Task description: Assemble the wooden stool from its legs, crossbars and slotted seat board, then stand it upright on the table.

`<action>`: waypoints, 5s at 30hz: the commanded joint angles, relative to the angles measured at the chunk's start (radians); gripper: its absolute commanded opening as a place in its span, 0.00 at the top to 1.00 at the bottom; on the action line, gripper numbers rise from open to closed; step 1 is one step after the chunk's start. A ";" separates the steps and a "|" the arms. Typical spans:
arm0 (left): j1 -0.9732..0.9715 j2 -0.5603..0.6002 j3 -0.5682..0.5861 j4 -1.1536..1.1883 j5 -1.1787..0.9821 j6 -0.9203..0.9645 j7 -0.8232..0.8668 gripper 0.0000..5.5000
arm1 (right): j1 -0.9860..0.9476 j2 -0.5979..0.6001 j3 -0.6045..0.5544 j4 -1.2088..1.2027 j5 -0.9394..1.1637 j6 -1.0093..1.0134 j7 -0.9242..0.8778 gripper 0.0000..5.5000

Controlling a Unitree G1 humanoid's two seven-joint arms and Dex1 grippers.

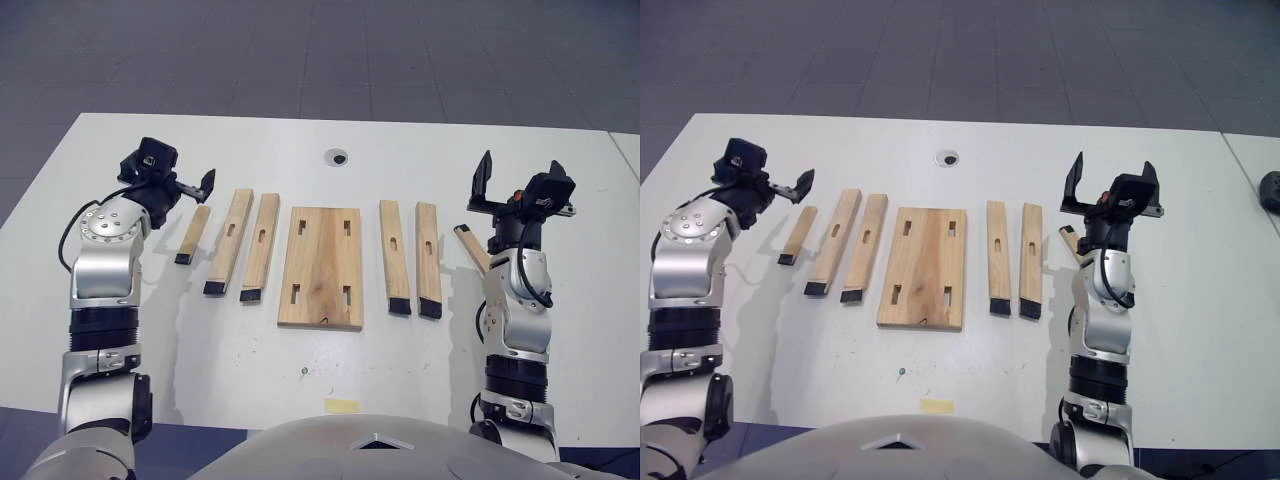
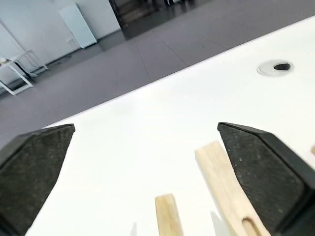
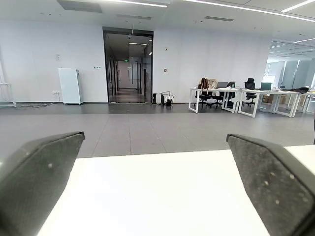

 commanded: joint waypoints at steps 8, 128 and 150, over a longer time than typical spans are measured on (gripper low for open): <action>-0.090 0.069 -0.110 0.426 0.075 -0.038 -0.101 0.02 | 0.013 0.051 0.001 0.006 -0.016 -0.046 -0.061 0.02; 0.035 -0.276 -0.064 -0.510 -0.267 0.126 0.248 0.02 | 0.163 0.153 0.045 -0.120 0.581 0.292 0.083 0.93; 0.043 -0.279 -0.088 -0.496 -0.249 0.122 0.210 0.02 | 0.081 0.167 0.043 -0.086 0.542 0.273 0.093 0.93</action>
